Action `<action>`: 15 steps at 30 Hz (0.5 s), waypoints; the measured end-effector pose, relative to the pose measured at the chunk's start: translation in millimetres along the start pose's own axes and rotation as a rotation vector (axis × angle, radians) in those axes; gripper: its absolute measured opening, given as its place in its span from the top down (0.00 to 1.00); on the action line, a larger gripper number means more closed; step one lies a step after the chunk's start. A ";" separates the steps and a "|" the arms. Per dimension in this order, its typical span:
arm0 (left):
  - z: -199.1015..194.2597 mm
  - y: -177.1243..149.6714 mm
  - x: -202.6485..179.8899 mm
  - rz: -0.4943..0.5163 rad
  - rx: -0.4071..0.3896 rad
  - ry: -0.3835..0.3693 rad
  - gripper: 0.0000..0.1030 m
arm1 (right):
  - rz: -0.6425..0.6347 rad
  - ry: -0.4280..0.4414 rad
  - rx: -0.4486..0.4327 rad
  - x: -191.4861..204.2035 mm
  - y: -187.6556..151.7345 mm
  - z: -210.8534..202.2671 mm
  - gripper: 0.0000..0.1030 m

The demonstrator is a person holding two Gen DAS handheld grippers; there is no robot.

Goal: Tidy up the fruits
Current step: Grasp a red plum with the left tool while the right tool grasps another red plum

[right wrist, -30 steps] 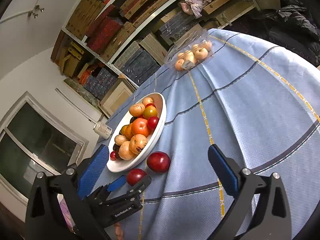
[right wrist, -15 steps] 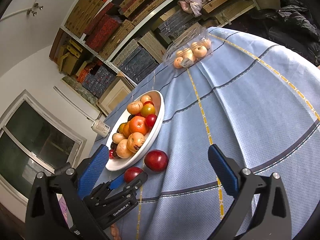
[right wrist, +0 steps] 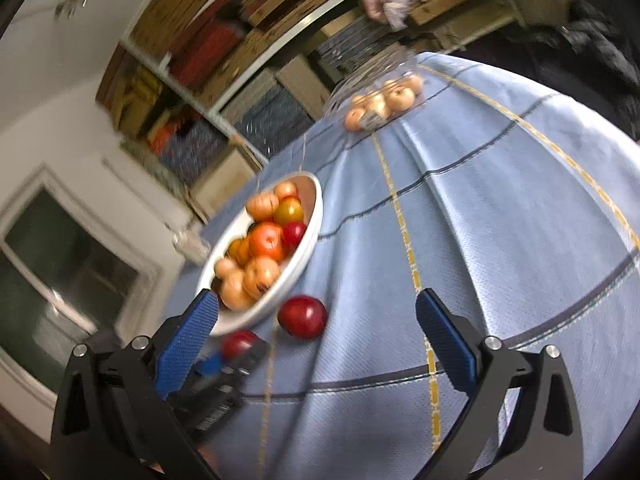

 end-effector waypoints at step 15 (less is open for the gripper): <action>-31.8 7.9 50.0 -0.147 -0.062 0.000 0.60 | -0.389 -0.137 0.092 47.7 -18.0 59.7 0.28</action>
Point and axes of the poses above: each gripper's, at about its wrist camera, not at the fingertips, and z roughly the way its jaws point, x to its left, y to its top, the point moved 4 cm from there along z, roughly the way its jaws point, and after that the axes turned 1 degree about z, right-handed, at the moved point
